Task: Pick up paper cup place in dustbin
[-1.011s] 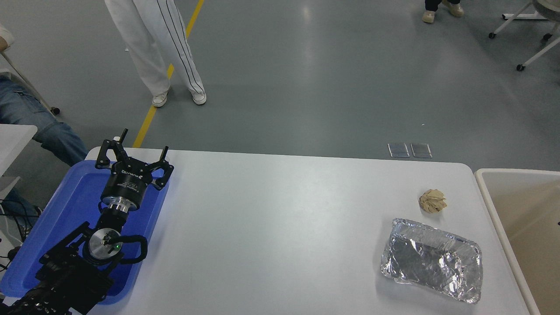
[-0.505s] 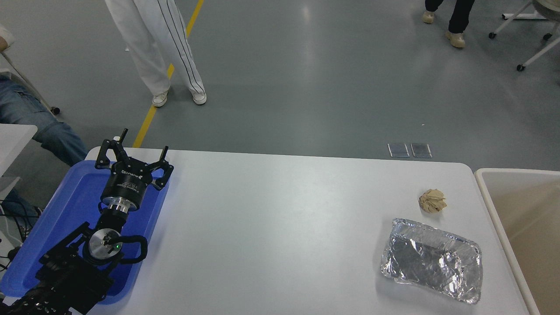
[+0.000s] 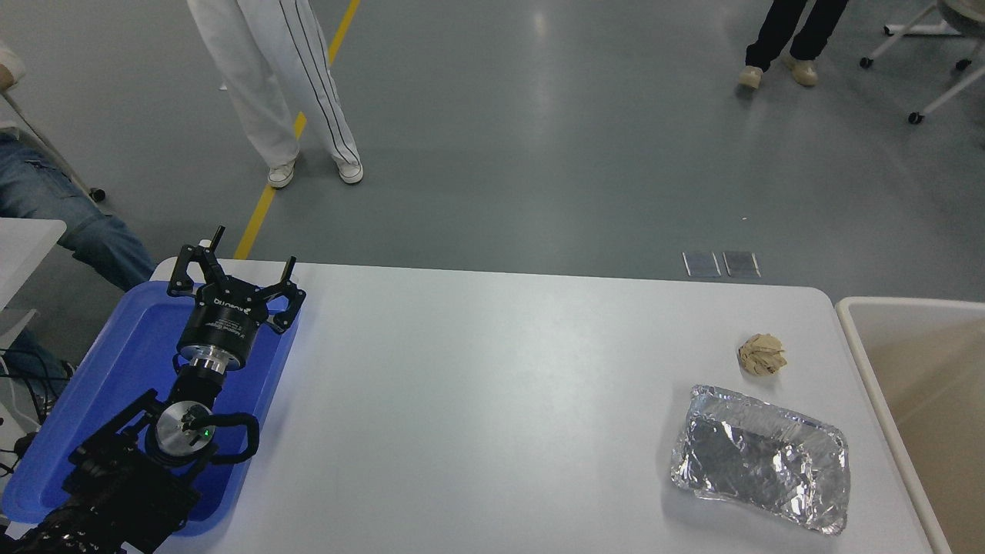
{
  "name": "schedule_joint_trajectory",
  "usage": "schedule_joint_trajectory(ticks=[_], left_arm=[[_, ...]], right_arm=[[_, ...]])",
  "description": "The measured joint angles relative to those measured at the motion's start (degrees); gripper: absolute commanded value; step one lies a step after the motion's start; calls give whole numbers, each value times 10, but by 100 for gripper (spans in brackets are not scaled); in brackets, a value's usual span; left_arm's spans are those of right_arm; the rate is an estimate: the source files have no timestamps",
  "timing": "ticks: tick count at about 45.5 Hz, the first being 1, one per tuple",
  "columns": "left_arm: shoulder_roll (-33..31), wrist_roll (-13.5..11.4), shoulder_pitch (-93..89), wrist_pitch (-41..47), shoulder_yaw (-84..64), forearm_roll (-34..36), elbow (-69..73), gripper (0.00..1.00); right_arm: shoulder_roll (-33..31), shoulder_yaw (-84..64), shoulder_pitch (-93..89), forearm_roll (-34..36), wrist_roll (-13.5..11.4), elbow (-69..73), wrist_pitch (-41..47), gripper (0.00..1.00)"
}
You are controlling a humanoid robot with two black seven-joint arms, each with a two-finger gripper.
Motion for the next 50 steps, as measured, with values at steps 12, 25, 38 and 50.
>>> schedule_joint_trajectory(ticks=[12, 25, 38, 50], left_arm=[[0, 0, 0, 0, 0, 0, 0, 100], [0, 0, 0, 0, 0, 0, 0, 100], [0, 0, 0, 1, 0, 0, 0, 100], [0, 0, 0, 1, 0, 0, 0, 100]], right_arm=[[-7, -92, 96, -5, 0, 23, 84, 100], [11, -245, 252, -12, 0, 59, 215, 100], [63, -365, 422, -15, 0, 114, 280, 100], [158, -434, 550, -19, 0, 186, 295, 100]])
